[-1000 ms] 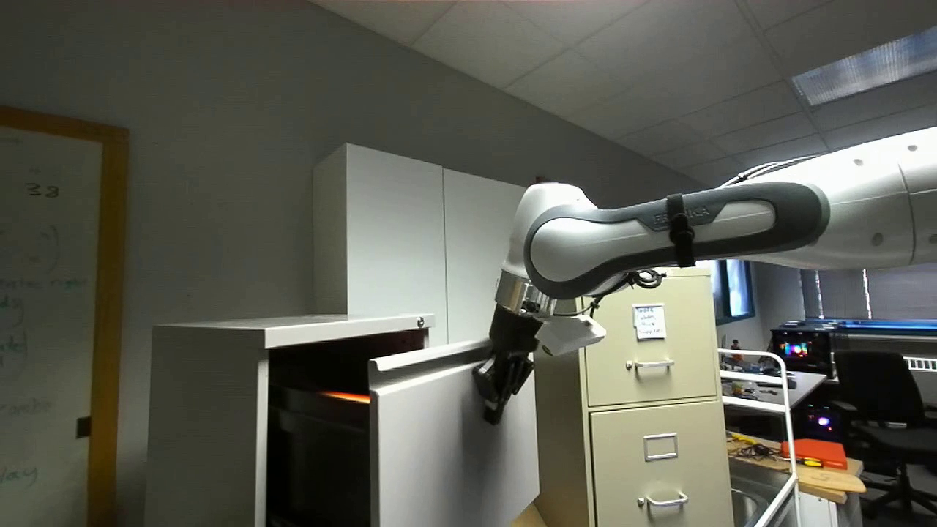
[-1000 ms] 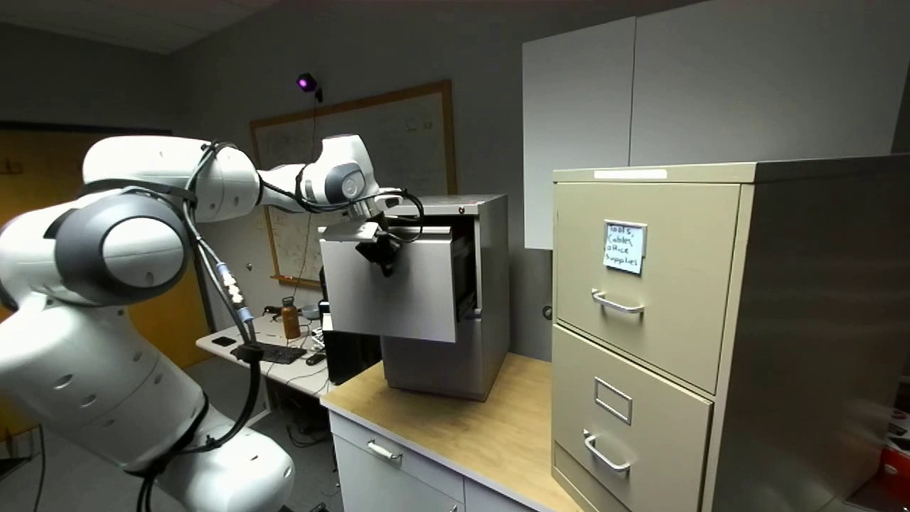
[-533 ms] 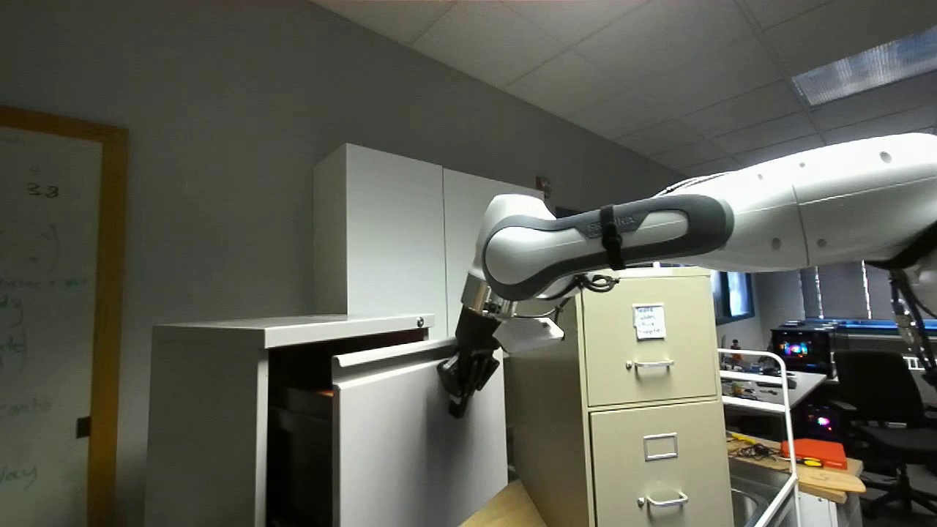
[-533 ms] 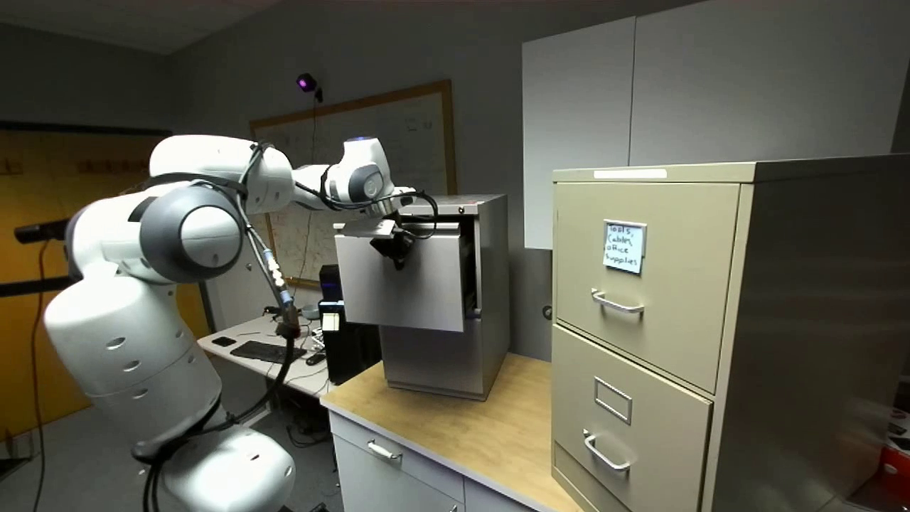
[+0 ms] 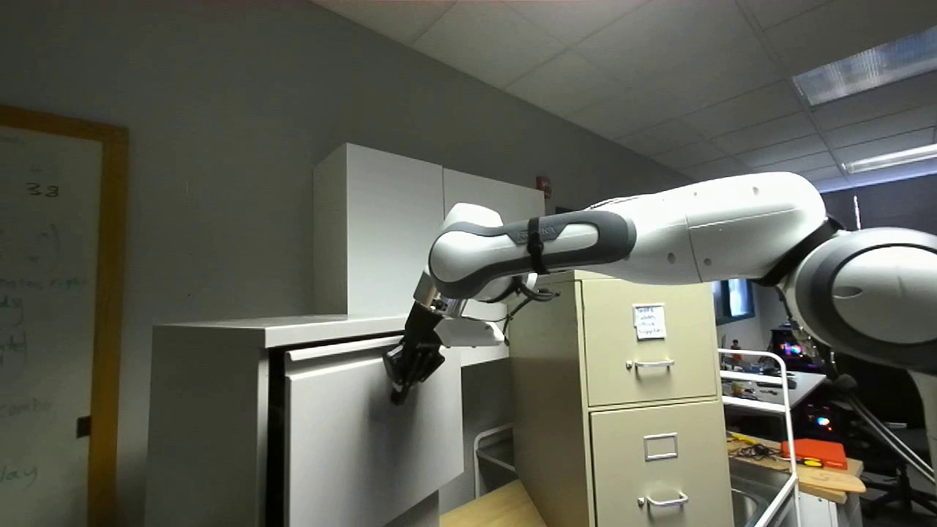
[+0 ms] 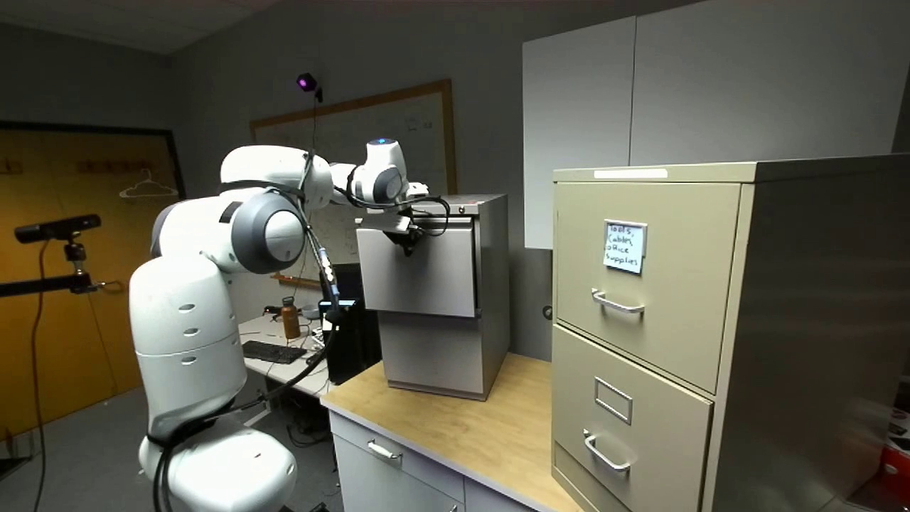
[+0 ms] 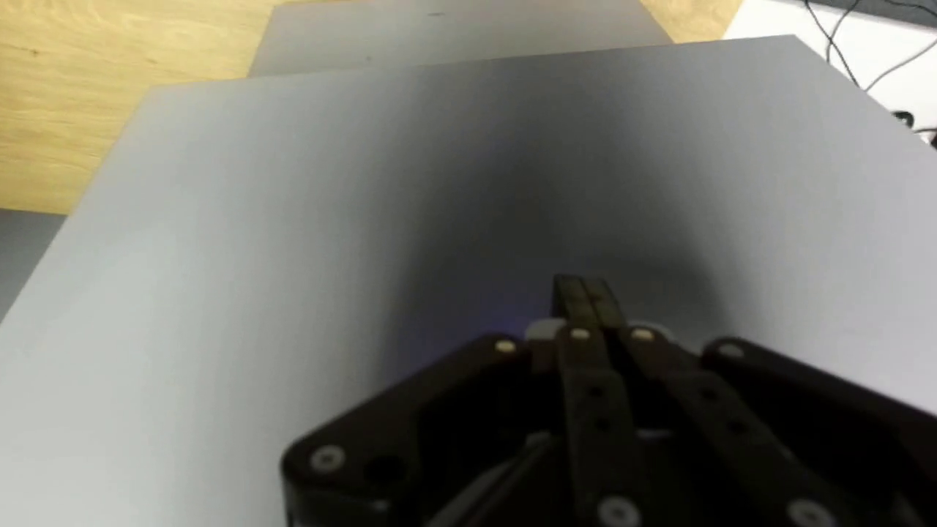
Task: Close the top drawer of the left cabinet
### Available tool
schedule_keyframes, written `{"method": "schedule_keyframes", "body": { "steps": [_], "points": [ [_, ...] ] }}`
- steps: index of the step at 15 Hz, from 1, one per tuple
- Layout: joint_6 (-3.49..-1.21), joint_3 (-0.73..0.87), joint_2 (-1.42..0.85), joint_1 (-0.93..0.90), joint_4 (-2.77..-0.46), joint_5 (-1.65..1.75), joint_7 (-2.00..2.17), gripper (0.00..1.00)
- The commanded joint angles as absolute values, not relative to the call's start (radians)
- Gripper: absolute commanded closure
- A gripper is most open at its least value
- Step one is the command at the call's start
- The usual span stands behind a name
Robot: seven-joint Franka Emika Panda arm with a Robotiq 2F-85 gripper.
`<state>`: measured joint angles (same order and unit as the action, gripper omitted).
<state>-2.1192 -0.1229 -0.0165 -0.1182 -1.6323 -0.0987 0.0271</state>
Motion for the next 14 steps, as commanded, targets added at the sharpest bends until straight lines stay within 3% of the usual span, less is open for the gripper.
{"method": "schedule_keyframes", "body": {
  "steps": [1, 14],
  "points": [
    [-2.129, -0.136, -0.138, -0.134, -1.472, -0.154, 0.036, 1.0],
    [-2.139, -0.148, -0.294, -0.177, -1.292, -0.124, 0.044, 1.0]
  ]
}}
